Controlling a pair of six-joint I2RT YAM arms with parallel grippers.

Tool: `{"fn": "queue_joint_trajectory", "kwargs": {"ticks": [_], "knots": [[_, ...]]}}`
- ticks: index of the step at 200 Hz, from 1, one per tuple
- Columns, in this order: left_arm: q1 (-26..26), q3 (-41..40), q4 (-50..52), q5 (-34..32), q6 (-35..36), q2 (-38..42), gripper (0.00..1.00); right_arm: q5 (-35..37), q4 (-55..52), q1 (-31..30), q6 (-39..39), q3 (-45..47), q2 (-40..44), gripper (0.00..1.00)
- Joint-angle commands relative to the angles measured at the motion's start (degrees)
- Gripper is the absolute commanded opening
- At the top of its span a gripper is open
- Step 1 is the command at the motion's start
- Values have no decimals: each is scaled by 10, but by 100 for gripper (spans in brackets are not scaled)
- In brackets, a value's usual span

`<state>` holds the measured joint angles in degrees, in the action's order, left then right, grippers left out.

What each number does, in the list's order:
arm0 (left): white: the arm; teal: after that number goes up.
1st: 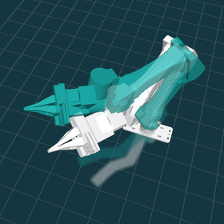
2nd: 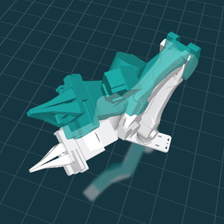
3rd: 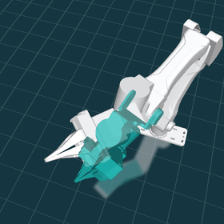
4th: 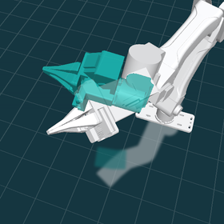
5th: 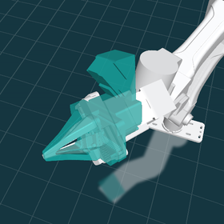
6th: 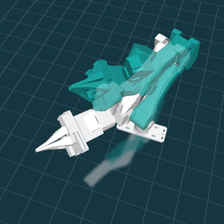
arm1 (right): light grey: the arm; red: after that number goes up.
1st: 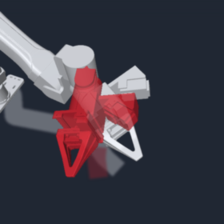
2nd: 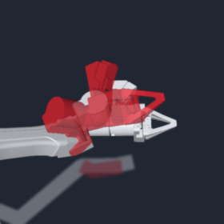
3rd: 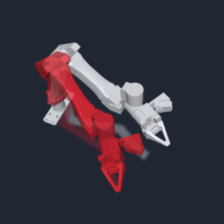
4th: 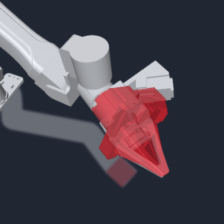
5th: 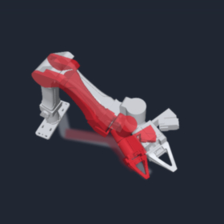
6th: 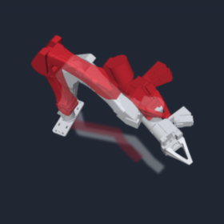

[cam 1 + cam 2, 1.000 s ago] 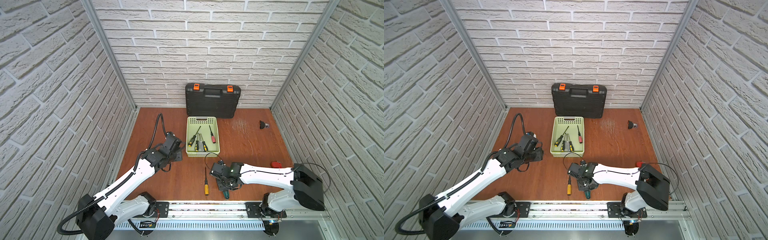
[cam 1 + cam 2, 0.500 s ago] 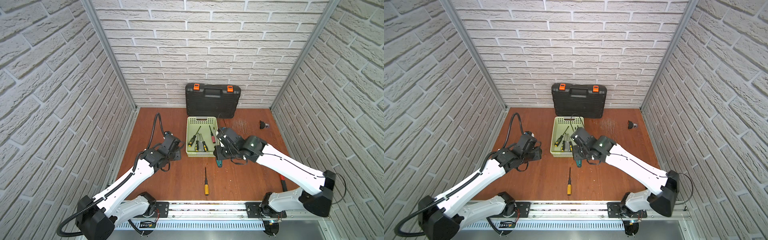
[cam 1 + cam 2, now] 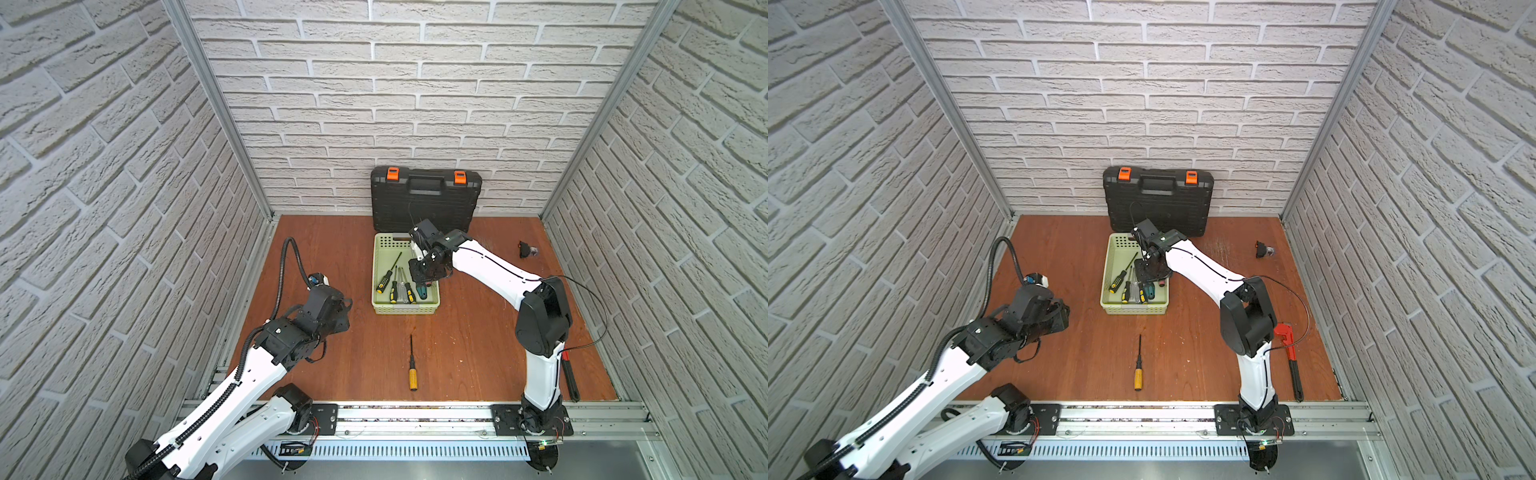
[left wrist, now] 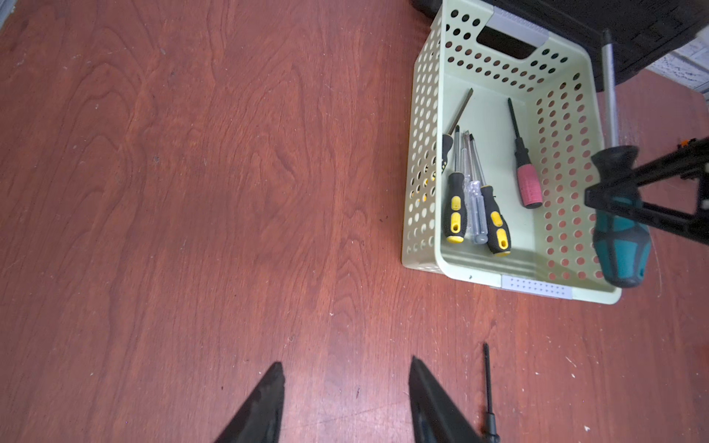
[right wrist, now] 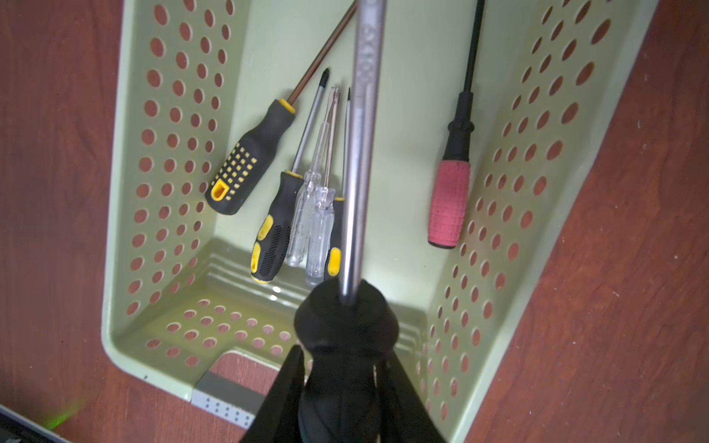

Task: Put the screwdriver in the bin
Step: Place the screwdriver into the bin.

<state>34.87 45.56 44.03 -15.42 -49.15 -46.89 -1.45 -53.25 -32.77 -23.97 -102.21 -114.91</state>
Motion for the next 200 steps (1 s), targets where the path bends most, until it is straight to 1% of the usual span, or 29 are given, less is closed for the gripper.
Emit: {"fn": "queue_joint_trajectory", "kwargs": {"ticks": [1, 19, 50, 80, 133, 166, 200], "knots": [[-5, 3, 3, -15, 6, -3, 53, -14, -21, -4, 17, -35, -22, 6], [-6, 1, -1, -15, 6, -4, 53, -6, -38, -3, 25, -48, -45, 5], [-8, -12, -19, -8, 4, 1, 54, 14, -37, -2, 30, -54, -69, 6], [-10, -14, -25, 4, 3, -5, 54, 17, -52, -2, 37, -79, -104, 6], [-14, -22, -38, 4, 4, -5, 54, 51, -64, 1, 27, -94, -133, 6], [-16, -25, -59, 16, 7, -17, 54, 41, -39, 7, 3, -89, -136, 7], [-17, -20, -54, 17, 15, -20, 54, 43, -49, 7, 8, -109, -163, 9]]}}
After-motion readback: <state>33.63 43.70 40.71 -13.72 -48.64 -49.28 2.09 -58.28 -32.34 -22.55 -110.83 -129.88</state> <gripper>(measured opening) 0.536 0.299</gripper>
